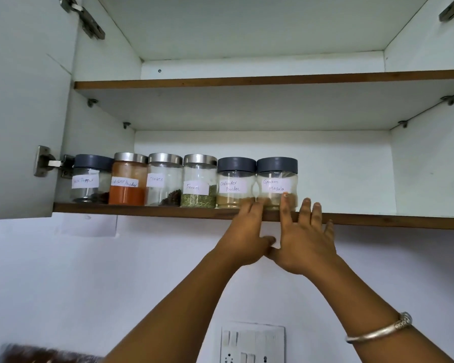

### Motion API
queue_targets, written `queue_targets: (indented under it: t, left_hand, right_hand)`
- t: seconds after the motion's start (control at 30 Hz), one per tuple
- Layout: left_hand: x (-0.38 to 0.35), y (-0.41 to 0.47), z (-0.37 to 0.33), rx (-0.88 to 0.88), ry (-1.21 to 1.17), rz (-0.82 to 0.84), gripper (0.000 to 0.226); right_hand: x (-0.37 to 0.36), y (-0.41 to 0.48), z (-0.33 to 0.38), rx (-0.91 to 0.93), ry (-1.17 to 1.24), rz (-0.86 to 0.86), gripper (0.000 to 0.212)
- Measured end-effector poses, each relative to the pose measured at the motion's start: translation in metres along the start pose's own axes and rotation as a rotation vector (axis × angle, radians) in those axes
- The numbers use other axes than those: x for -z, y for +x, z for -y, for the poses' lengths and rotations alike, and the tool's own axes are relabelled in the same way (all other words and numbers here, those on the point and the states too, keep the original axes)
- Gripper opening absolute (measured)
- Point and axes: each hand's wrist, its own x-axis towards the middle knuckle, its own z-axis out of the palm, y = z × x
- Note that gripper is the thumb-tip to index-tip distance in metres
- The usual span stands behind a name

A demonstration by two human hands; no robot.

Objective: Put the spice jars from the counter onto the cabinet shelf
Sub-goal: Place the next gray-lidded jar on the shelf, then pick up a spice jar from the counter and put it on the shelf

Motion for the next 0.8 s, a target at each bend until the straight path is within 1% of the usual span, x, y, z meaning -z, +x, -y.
queue_targets:
  t: [0.07, 0.13, 0.23, 0.37, 0.47, 0.63, 0.7, 0.8]
  left_hand:
    - [-0.002, -0.023, 0.002, 0.024, 0.014, 0.061, 0.082]
    - [-0.002, -0.048, 0.008, 0.052, 0.024, 0.075, 0.080]
    - [0.007, -0.090, 0.018, 0.107, -0.001, 0.121, 0.079]
    - [0.024, -0.156, 0.042, 0.191, 0.068, 0.186, 0.076]
    - [0.039, -0.218, 0.066, 0.279, 0.087, 0.226, 0.073]
    - [0.071, -0.334, 0.107, 0.449, 0.070, 0.256, 0.062]
    - [0.084, -0.383, 0.122, 0.544, 0.078, 0.291, 0.063]
    - [0.101, -0.456, 0.149, 0.625, 0.207, 0.385, 0.067]
  right_hand:
    - [0.004, -0.012, 0.011, 0.010, 0.024, 0.069, 0.107]
    - [0.006, -0.027, 0.024, 0.043, 0.045, 0.163, 0.110]
    - [-0.001, -0.057, 0.048, 0.141, 0.091, 0.292, 0.111]
    - [-0.028, -0.108, 0.089, 0.317, 0.191, 0.326, 0.104]
    - [-0.048, -0.150, 0.126, 0.438, 0.292, 0.407, 0.099]
    - [-0.081, -0.232, 0.200, 0.638, 0.470, 0.654, 0.104]
    - [-0.095, -0.269, 0.233, 0.676, 0.532, 0.759, 0.104]
    - [-0.121, -0.326, 0.278, 0.709, 0.572, 0.848, 0.100]
